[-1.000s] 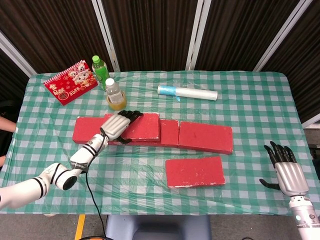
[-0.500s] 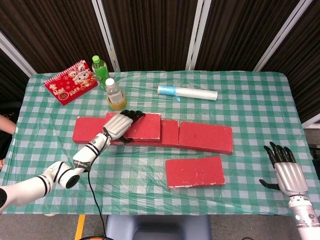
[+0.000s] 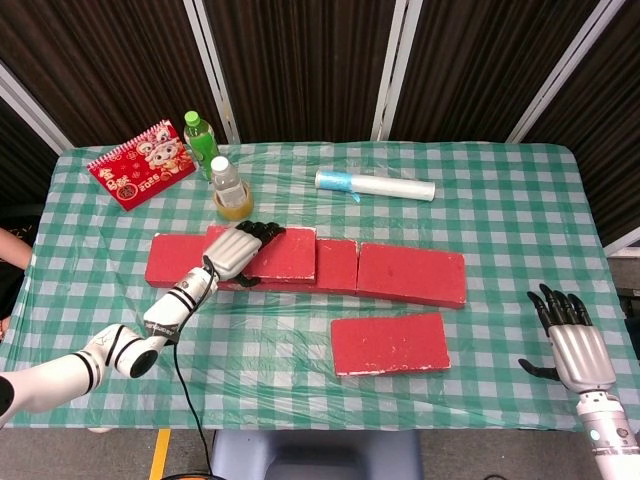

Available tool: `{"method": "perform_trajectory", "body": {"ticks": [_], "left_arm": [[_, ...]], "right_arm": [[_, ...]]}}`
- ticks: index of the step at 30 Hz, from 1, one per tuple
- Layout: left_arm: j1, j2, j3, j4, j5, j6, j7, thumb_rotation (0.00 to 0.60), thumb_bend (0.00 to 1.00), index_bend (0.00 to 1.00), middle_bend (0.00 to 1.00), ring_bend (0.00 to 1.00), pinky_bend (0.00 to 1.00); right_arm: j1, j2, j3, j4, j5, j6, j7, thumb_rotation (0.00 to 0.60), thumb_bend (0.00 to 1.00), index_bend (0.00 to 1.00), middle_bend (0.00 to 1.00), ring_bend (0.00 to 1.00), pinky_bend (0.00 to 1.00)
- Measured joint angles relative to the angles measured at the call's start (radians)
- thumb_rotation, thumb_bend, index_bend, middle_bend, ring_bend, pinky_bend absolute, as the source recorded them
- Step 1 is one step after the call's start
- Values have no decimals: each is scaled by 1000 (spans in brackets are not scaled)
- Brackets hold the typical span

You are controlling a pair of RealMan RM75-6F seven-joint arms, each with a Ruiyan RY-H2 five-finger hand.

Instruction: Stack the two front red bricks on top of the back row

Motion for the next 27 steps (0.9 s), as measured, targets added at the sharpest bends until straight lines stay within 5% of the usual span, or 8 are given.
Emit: {"method": "perform_trajectory", "body": {"ticks": [13,20,27], "left_arm": [[-1,8,8,-15,-36,-17,23,600,291,0,353,207,235],[-4,12,8,-25,-63,-20,47,600,292,0,147,39,156],[-3,18,11,-37,-68,-19,55,600,293,0,72,0,117]], "right_arm": [[0,0,-1,-3,5,1,-7,600,239,0,0,0,0],[-1,1,-2,-6,5,2,-8,600,239,0,0,0,0],[-1,2,-3,-8,5,1,-11,600,239,0,0,0,0]]}}
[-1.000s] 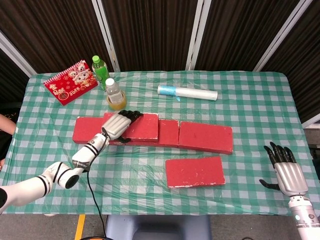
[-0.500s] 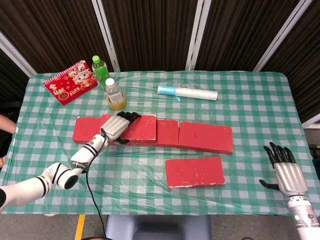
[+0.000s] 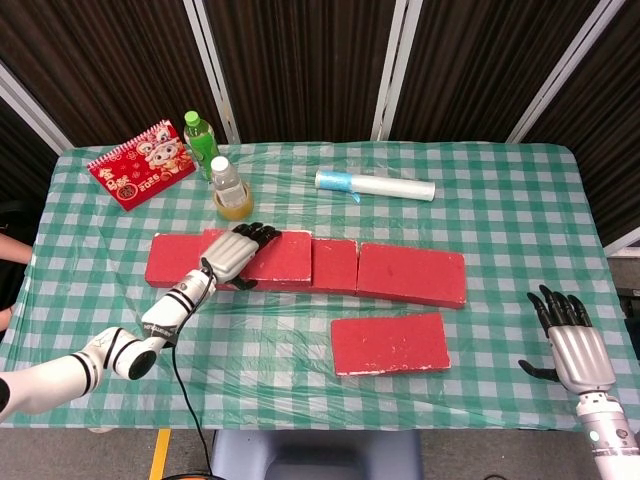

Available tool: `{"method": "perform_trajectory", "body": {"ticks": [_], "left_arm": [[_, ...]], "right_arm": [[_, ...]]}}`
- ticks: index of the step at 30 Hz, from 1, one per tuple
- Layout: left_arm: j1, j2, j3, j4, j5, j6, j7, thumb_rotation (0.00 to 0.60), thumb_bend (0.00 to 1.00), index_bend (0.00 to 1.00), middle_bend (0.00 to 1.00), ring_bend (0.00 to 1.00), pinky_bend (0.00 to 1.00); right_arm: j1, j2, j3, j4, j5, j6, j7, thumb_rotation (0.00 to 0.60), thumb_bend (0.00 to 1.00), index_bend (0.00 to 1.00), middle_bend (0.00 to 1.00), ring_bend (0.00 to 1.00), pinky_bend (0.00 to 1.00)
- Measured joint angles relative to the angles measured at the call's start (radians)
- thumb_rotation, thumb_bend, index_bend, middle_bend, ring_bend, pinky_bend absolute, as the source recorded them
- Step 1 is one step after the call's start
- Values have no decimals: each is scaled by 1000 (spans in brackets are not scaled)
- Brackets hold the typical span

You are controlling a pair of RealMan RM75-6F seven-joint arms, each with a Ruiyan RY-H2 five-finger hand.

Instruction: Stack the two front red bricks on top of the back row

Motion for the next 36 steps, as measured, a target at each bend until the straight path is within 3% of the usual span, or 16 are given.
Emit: {"method": "perform_trajectory", "body": {"ticks": [24,30,36], "left_arm": [[11,29,8,-68,16,51,26,600,291,0,40,0,90],[70,92,34,-168,61,166,72,600,290,0,37,0,89],[240,173,133,-275,135,382,135,600,291,0,14,0,75]], "right_arm": [[1,-4,-1,2,-7,4,-3,600,239,0,0,0,0],[11,-14,-15,26,-72,5,53,600,206,0,0,0,0],[66,-33,-49,58,-167,-74,178,600,160,0,0,0,0]]}}
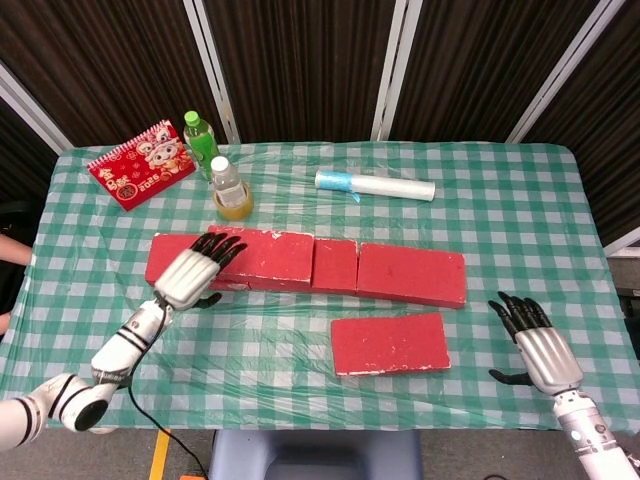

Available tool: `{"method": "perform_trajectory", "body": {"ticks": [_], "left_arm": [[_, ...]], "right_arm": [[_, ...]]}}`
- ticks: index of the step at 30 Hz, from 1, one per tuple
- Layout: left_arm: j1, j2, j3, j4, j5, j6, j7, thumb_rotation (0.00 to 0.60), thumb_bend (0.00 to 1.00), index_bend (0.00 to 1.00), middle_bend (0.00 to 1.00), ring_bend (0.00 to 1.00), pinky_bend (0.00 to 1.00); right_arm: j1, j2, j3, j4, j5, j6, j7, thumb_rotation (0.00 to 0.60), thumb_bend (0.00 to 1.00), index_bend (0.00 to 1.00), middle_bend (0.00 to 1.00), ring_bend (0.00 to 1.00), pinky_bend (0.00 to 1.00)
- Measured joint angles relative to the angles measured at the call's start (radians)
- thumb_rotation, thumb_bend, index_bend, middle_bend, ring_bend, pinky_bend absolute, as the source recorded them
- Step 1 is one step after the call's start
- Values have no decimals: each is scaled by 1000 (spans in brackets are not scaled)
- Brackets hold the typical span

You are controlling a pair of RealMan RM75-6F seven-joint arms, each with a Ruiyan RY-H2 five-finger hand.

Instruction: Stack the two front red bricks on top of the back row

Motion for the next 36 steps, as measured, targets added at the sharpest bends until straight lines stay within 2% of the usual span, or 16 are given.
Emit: {"method": "perform_trajectory", "body": {"ticks": [4,7,11,16,31,33,36], "left_arm": [[171,19,91,-16,51,174,5,600,289,0,0,0,71],[288,11,138,11,81,289,-14,600,289,0,0,0,68],[383,-9,170,78,111,373,-70,600,290,0,0,0,64],[419,-19,167,126,137,388,-129,600,291,0,2,0,64],[439,3,117,142,155,352,-177,600,290,0,5,0,64],[441,6,113,141,157,349,-179,600,290,0,5,0,63],[444,7,108,141,158,346,-179,600,290,0,5,0,63]], "right_arm": [[62,-26,-12,-4,-35,-91,8,600,147,0,0,0,0],[103,-53,-11,-20,-33,-157,-24,600,142,0,0,0,0],[146,-95,0,-42,7,-233,-81,600,142,0,0,0,0],[184,-158,28,-59,103,-288,-167,600,140,0,0,0,0],[287,-278,91,-72,350,-382,-337,600,139,0,0,0,4],[298,-286,95,-74,376,-385,-356,600,139,13,6,0,68],[309,-297,98,-83,402,-376,-383,600,139,141,79,29,202]]}}
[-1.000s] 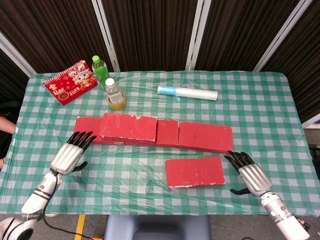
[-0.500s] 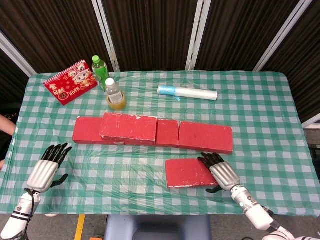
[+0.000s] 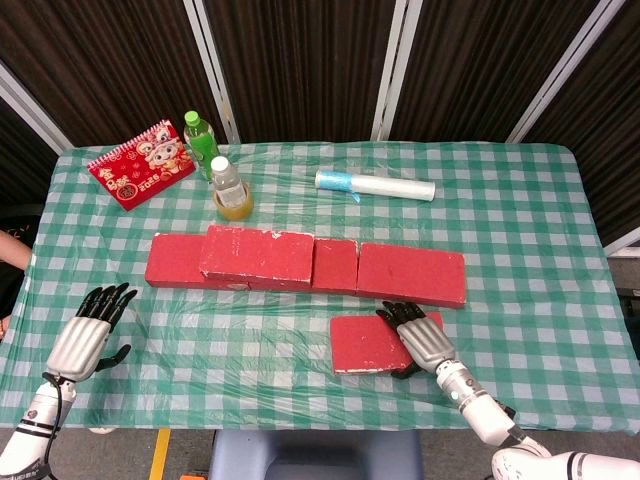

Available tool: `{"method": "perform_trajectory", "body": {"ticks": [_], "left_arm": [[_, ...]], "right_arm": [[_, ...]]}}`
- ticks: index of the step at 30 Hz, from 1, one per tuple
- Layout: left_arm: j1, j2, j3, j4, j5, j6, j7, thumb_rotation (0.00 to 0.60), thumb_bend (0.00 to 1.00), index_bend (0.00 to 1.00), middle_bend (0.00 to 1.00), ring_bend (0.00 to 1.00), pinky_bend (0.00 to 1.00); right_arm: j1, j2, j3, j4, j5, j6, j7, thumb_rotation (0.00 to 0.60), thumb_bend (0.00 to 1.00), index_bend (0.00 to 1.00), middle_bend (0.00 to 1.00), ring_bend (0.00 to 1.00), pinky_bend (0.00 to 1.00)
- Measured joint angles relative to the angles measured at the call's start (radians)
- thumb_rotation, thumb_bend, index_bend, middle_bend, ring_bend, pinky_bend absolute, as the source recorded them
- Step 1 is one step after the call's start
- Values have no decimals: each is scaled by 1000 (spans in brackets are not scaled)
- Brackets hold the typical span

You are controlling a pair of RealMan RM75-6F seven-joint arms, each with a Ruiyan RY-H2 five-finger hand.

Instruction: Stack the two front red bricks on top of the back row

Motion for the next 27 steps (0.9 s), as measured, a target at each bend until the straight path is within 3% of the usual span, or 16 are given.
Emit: {"method": "perform_trajectory", "body": {"ticks": [2,7,12,20,27], "left_arm": [[1,0,-2,0,0,-1,0,600,290,0,5,0,63],[5,4,-5,-11,2,-13,16,600,291,0,6,0,64],[13,7,-13,-25,8,-13,33,600,289,0,8,0,63],[24,10,-23,-34,19,-8,46,600,291,0,10,0,63],[32,10,-35,-37,20,-6,57,600,290,0,12,0,63]], "right_arm": [[2,-2,0,-4,5,5,-5,600,139,323,201,106,310],[13,5,-6,-17,45,7,-30,600,139,488,321,262,389],[23,28,-12,-43,66,15,-34,600,140,543,350,290,408],[20,99,0,-115,35,56,22,600,140,546,352,292,424],[40,177,79,-174,30,96,63,600,139,546,359,298,424]]}}
